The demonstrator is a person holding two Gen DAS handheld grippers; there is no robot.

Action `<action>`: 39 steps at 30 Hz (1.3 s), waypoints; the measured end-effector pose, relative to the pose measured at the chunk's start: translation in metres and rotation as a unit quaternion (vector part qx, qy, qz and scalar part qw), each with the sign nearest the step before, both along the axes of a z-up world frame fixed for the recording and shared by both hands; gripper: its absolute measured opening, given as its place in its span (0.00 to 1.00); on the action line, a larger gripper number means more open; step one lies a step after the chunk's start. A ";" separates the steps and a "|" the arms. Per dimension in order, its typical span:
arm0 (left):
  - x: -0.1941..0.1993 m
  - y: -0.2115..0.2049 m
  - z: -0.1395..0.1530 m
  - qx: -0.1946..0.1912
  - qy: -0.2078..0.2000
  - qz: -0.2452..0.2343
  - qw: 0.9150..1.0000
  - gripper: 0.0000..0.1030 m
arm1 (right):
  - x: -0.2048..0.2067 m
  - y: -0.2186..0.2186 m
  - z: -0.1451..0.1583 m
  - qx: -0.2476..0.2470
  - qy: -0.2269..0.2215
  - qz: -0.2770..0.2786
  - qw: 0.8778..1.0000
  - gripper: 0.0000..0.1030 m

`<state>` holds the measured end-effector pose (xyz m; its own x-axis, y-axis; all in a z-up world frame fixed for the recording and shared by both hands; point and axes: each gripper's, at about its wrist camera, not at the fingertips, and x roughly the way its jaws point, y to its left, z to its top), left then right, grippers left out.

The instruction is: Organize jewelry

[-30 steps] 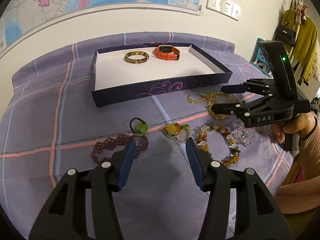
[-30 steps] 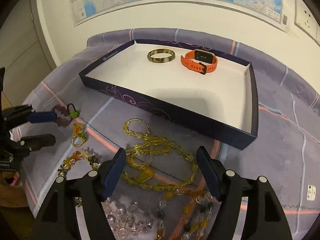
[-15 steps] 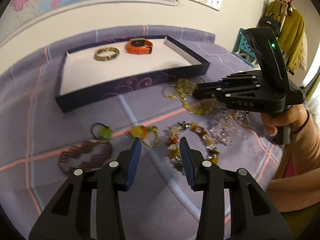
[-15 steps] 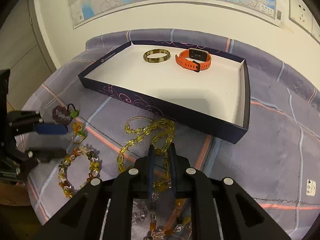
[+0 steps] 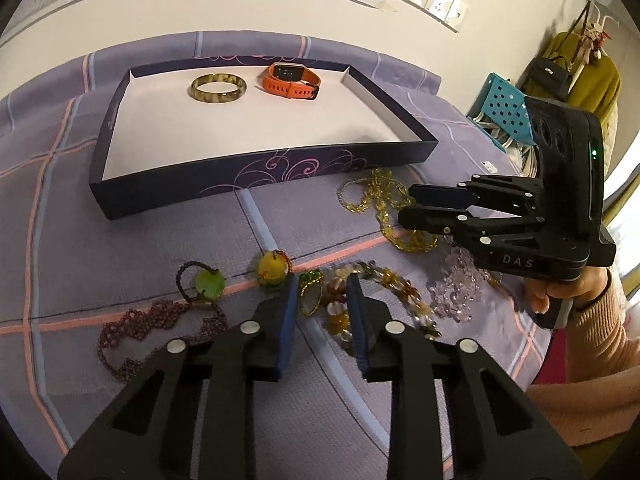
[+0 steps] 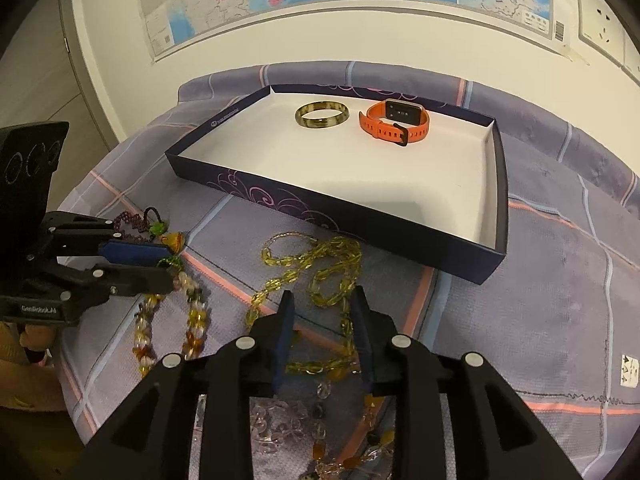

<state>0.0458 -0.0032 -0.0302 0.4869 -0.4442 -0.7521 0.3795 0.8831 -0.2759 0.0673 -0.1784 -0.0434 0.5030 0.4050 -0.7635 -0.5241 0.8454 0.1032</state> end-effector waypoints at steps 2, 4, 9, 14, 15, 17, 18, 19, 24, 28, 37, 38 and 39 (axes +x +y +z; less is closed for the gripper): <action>-0.001 0.003 0.001 -0.006 0.003 0.000 1.000 0.24 | 0.001 -0.002 0.000 0.006 0.004 -0.002 1.000 0.27; -0.002 0.005 0.001 -0.014 0.001 -0.002 1.000 0.36 | 0.002 -0.005 0.000 0.015 0.008 -0.001 1.000 0.27; 0.003 0.013 0.000 -0.036 0.014 -0.002 0.999 0.32 | 0.003 -0.005 0.000 0.024 0.012 0.002 1.000 0.33; 0.011 0.017 -0.003 -0.043 0.024 0.003 0.999 0.21 | -0.001 0.003 0.000 0.006 0.001 0.009 1.000 0.40; 0.011 0.018 -0.004 -0.040 0.023 0.004 0.999 0.18 | -0.002 0.003 0.000 0.004 0.000 0.009 1.000 0.40; 0.010 0.018 -0.005 -0.033 0.021 0.006 0.999 0.10 | -0.002 0.003 0.000 0.007 0.002 0.007 1.000 0.40; 0.010 0.018 -0.005 -0.030 0.021 0.007 0.999 0.09 | -0.001 0.002 0.000 0.009 0.003 0.006 1.000 0.40; 0.008 0.016 -0.004 -0.024 0.016 0.004 1.000 0.09 | -0.001 0.002 0.000 0.010 0.003 0.006 1.000 0.40; -0.002 0.002 -0.001 0.030 -0.013 -0.008 0.999 0.16 | -0.001 0.006 0.000 -0.002 -0.003 -0.002 1.000 0.41; -0.004 -0.003 0.000 0.043 -0.020 -0.013 0.999 0.19 | -0.001 0.015 0.000 -0.021 -0.010 -0.002 1.000 0.51; -0.006 -0.007 0.001 0.064 -0.027 -0.006 0.998 0.03 | 0.004 0.017 0.001 -0.020 -0.007 0.000 1.000 0.09; -0.007 -0.008 0.001 0.066 -0.030 -0.006 0.997 0.03 | 0.005 0.016 0.002 -0.014 -0.003 0.000 1.000 0.09; -0.008 -0.007 0.001 0.065 -0.031 -0.004 0.997 0.03 | 0.005 0.016 0.002 -0.013 -0.003 0.001 1.000 0.09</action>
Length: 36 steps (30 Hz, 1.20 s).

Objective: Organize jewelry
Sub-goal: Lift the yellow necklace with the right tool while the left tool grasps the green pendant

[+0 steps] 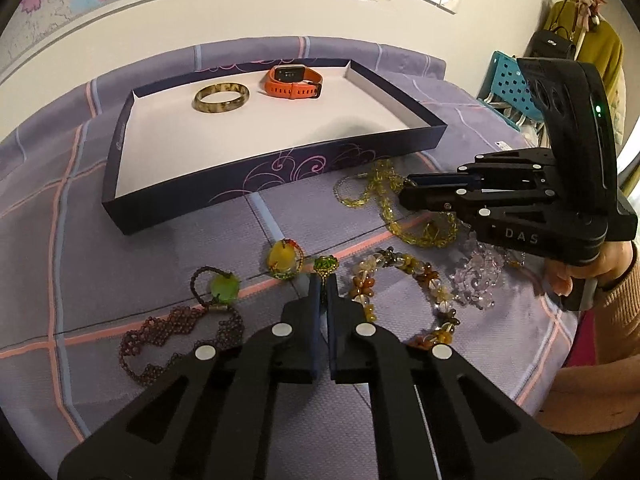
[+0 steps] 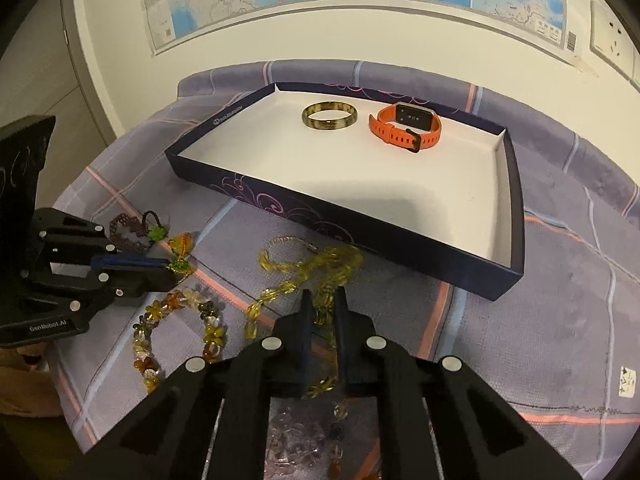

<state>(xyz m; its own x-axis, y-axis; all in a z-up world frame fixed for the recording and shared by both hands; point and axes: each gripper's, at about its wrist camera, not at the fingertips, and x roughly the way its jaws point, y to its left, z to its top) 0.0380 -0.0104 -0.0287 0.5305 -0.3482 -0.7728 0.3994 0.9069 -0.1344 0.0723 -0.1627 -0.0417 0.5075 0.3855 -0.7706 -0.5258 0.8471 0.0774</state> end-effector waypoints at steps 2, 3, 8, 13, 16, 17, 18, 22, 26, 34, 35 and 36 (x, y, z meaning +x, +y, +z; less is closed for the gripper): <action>-0.002 0.002 0.001 -0.009 0.000 0.003 1.000 0.03 | 0.000 -0.003 0.001 0.016 0.007 -0.004 1.000 0.08; -0.003 0.005 0.003 -0.017 -0.001 0.004 1.000 0.03 | 0.000 -0.006 0.003 0.030 0.013 -0.002 0.999 0.08; -0.006 0.015 0.019 -0.045 -0.014 0.011 0.999 0.03 | -0.004 -0.018 0.023 0.093 0.013 -0.001 0.996 0.08; -0.008 0.019 0.037 -0.060 -0.033 0.012 0.998 0.03 | -0.009 -0.023 0.051 0.133 -0.008 0.008 0.991 0.08; -0.008 0.021 0.047 -0.065 -0.043 0.012 0.997 0.03 | -0.012 -0.024 0.068 0.148 -0.023 0.014 0.989 0.08; -0.008 0.021 0.051 -0.065 -0.048 0.012 0.997 0.03 | -0.013 -0.024 0.073 0.151 -0.028 0.014 0.988 0.08; -0.007 0.021 0.054 -0.065 -0.052 0.013 0.996 0.03 | -0.013 -0.024 0.076 0.152 -0.032 0.015 0.988 0.08; -0.003 0.024 0.065 -0.070 -0.061 0.015 0.996 0.03 | -0.014 -0.024 0.093 0.158 -0.052 0.018 0.986 0.08; 0.003 0.025 0.073 -0.067 -0.071 0.020 0.995 0.03 | -0.011 -0.024 0.108 0.161 -0.067 0.020 0.984 0.08; 0.013 0.021 0.080 -0.053 -0.082 0.025 0.995 0.03 | 0.001 -0.024 0.124 0.165 -0.085 0.017 0.983 0.08; 0.015 0.021 0.081 -0.053 -0.082 0.025 0.995 0.03 | 0.002 -0.024 0.126 0.165 -0.087 0.017 0.982 0.08; 0.016 0.021 0.081 -0.052 -0.082 0.025 0.995 0.03 | 0.004 -0.024 0.127 0.165 -0.088 0.017 0.982 0.08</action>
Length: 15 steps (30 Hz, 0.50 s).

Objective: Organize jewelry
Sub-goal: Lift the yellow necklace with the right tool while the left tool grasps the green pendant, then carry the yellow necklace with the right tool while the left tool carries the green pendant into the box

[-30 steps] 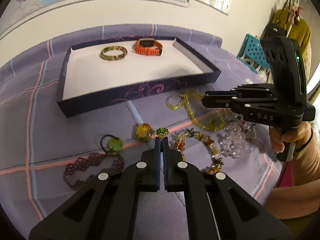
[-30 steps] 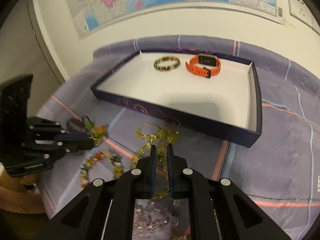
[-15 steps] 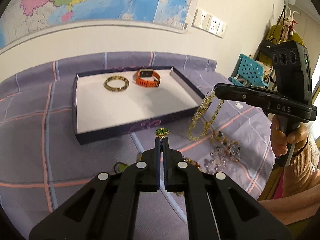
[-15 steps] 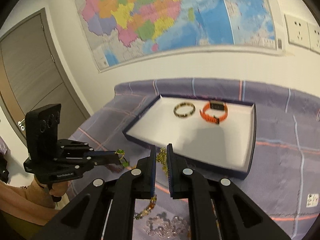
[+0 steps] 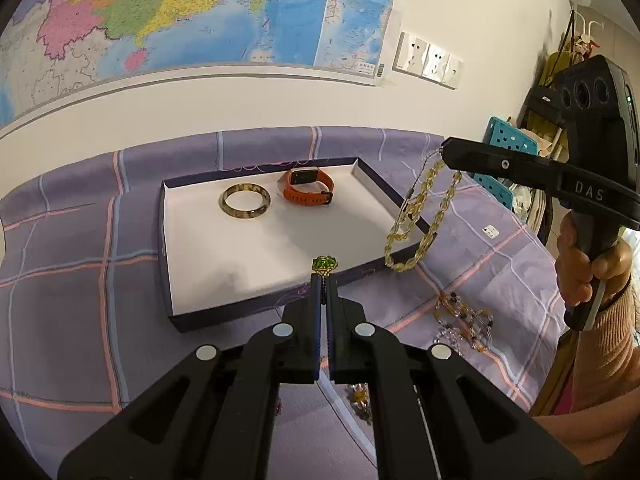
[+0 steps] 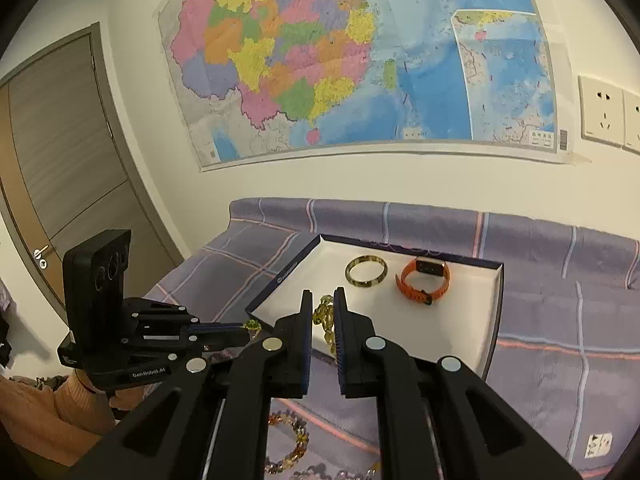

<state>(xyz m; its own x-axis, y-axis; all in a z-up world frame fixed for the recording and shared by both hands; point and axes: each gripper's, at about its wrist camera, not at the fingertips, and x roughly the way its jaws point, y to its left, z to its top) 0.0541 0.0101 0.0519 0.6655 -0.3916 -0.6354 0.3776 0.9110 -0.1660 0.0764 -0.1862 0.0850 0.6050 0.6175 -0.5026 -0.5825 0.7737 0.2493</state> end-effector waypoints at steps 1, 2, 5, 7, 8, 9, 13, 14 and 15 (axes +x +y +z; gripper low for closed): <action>0.001 0.000 0.000 0.001 0.000 0.001 1.000 0.03 | 0.002 0.001 0.001 0.000 0.000 -0.001 1.000 0.08; 0.002 0.000 0.001 0.002 -0.001 0.002 1.000 0.03 | 0.004 0.000 0.001 0.001 0.000 -0.001 1.000 0.08; 0.007 -0.001 0.001 0.006 -0.002 0.003 1.000 0.03 | 0.010 0.001 0.003 0.002 0.000 -0.003 1.000 0.08; 0.010 -0.001 0.002 0.007 -0.002 0.004 1.000 0.03 | 0.013 0.001 0.003 0.000 0.000 -0.005 1.000 0.08; 0.012 -0.001 0.002 0.007 -0.001 0.004 1.000 0.03 | 0.015 0.001 0.003 0.001 0.001 -0.005 1.000 0.08; 0.014 0.000 0.002 0.008 -0.001 0.006 1.000 0.03 | 0.015 0.001 0.003 0.002 0.001 -0.005 1.000 0.08; 0.021 0.000 0.003 0.009 -0.002 0.009 1.000 0.03 | 0.022 0.003 0.001 0.001 0.006 -0.007 1.000 0.08; 0.023 0.000 0.003 0.010 -0.002 0.010 1.000 0.03 | 0.024 0.004 0.000 0.000 0.006 -0.008 1.000 0.08; 0.025 0.000 0.003 0.011 -0.002 0.012 1.000 0.03 | 0.025 0.004 -0.001 0.000 0.008 -0.009 1.000 0.08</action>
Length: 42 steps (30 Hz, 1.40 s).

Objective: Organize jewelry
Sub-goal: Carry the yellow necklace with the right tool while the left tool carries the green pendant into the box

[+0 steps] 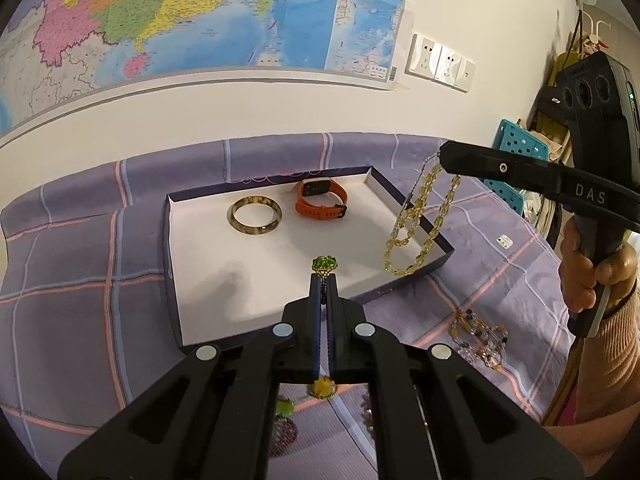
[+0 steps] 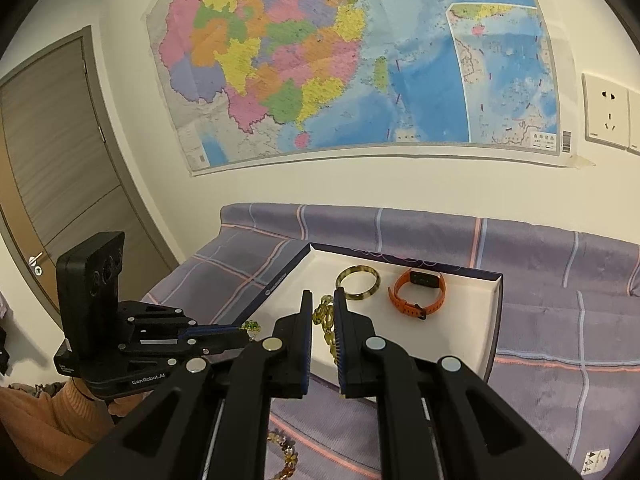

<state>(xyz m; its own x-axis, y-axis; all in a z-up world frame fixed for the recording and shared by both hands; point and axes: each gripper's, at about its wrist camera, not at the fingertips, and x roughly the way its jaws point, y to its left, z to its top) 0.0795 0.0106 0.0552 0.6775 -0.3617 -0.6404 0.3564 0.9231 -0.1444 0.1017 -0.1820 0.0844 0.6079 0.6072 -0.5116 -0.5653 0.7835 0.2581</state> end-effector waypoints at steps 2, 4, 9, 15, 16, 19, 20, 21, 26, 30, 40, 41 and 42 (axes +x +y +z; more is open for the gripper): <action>0.005 0.001 0.000 0.000 0.001 0.002 1.000 0.03 | 0.003 0.001 -0.002 -0.002 0.002 -0.001 1.000 0.08; 0.010 0.001 -0.001 0.002 0.003 0.005 1.000 0.03 | 0.007 0.002 -0.004 -0.003 0.005 -0.001 1.000 0.08; 0.022 0.001 -0.005 0.005 0.010 0.010 1.000 0.03 | 0.015 0.004 -0.009 -0.007 0.009 -0.005 1.000 0.08; 0.036 -0.001 -0.011 0.008 0.021 0.014 1.000 0.03 | 0.029 0.006 -0.015 -0.010 0.018 -0.008 1.000 0.08; 0.039 -0.002 -0.012 0.008 0.023 0.015 1.000 0.03 | 0.032 0.007 -0.016 -0.010 0.020 -0.009 1.000 0.08; 0.046 -0.002 -0.015 0.011 0.028 0.018 0.999 0.03 | 0.041 0.009 -0.020 -0.013 0.024 -0.012 1.000 0.08; 0.047 -0.002 -0.016 0.010 0.029 0.018 0.999 0.03 | 0.044 0.009 -0.021 -0.012 0.030 -0.011 0.999 0.08; 0.050 -0.002 -0.017 0.009 0.032 0.019 0.999 0.03 | 0.046 0.009 -0.022 -0.011 0.032 -0.012 0.999 0.08; 0.062 -0.002 -0.023 0.012 0.042 0.024 0.999 0.03 | 0.058 0.009 -0.025 -0.006 0.037 -0.017 0.999 0.08; 0.071 -0.003 -0.029 0.015 0.050 0.025 0.998 0.03 | 0.066 0.009 -0.028 -0.006 0.041 -0.018 0.999 0.08; 0.094 -0.008 -0.047 0.024 0.078 0.032 0.996 0.03 | 0.087 0.010 -0.046 -0.020 0.062 -0.028 0.997 0.08; 0.096 -0.009 -0.049 0.028 0.080 0.033 0.996 0.03 | 0.088 0.011 -0.048 -0.022 0.064 -0.029 0.997 0.08; 0.099 -0.011 -0.051 0.031 0.082 0.034 0.996 0.03 | 0.089 0.011 -0.050 -0.025 0.066 -0.028 0.997 0.08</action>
